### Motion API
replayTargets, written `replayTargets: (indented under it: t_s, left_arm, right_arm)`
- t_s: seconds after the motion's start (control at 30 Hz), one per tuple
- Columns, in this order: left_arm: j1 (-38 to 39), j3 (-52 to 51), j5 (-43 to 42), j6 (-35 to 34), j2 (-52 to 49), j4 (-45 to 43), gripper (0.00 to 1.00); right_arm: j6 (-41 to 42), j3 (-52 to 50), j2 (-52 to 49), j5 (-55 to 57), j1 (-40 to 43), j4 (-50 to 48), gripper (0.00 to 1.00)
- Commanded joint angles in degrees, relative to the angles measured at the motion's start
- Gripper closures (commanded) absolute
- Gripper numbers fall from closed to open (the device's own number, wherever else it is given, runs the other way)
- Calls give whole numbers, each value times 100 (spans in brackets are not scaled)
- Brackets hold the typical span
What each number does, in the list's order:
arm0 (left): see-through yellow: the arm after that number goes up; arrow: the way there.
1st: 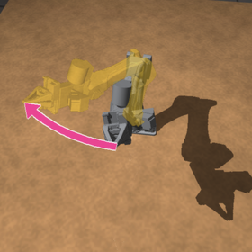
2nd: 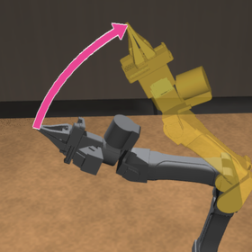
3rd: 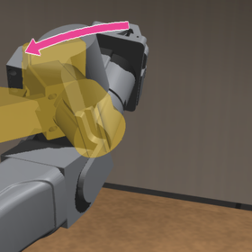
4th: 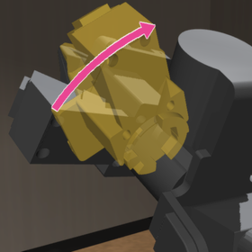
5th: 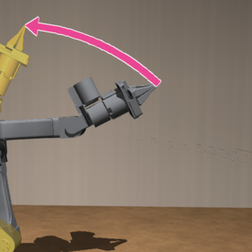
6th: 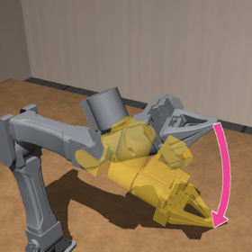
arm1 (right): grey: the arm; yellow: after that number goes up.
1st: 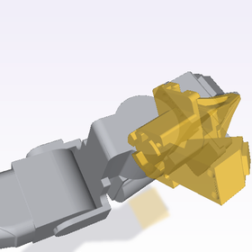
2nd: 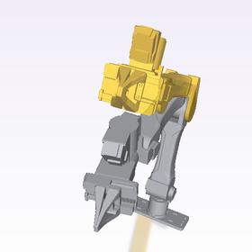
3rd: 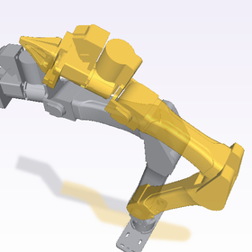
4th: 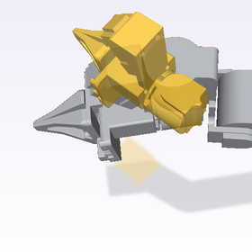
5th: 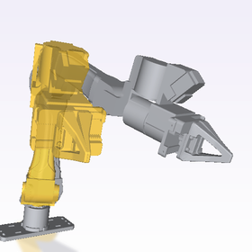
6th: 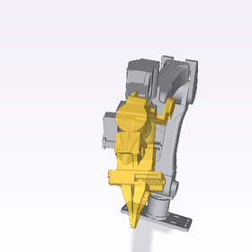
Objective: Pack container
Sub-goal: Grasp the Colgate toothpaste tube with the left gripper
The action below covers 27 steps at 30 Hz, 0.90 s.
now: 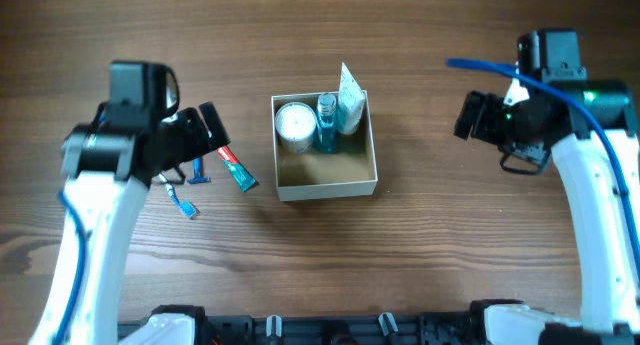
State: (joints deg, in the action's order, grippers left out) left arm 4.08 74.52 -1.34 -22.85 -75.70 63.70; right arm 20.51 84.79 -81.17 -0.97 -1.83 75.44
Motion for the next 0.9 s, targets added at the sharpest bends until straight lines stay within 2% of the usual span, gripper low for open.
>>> replayTargets:
  t_s: [0.0, 0.13, 0.27, 0.6, 0.63, 0.77, 0.83, 0.87]
  left_arm:
    - [26, 39, 37, -387, -1174, -197, 0]
    - [26, 39, -426, -466, -2223, -721, 0]
    - [26, 39, -461, -614, -3202, -1067, 0]
    - [33, 37, -459, -612, -3866, -1322, 1]
    - [33, 37, -459, -612, -3866, -1320, 3]
    - [33, 37, -511, -612, -3866, -1233, 30]
    - [39, 35, -546, -612, -3866, -1156, 49]
    - [59, 20, -546, -612, -3866, -1163, 51]
  right_arm:
    - [-361, -195, 748, 24, 4, -11, 6]
    - [-601, -334, 863, 94, 4, 96, 6]
    - [-667, -466, 863, 92, 4, 70, 6]
    - [-702, -466, 863, 90, 4, 42, 6]
    - [-702, -466, 863, 90, 4, 46, 6]
    - [-704, -466, 863, 90, 4, 48, 6]
    - [-706, -466, 863, 90, 4, 48, 6]
    - [-706, -466, 863, 90, 4, 50, 6]
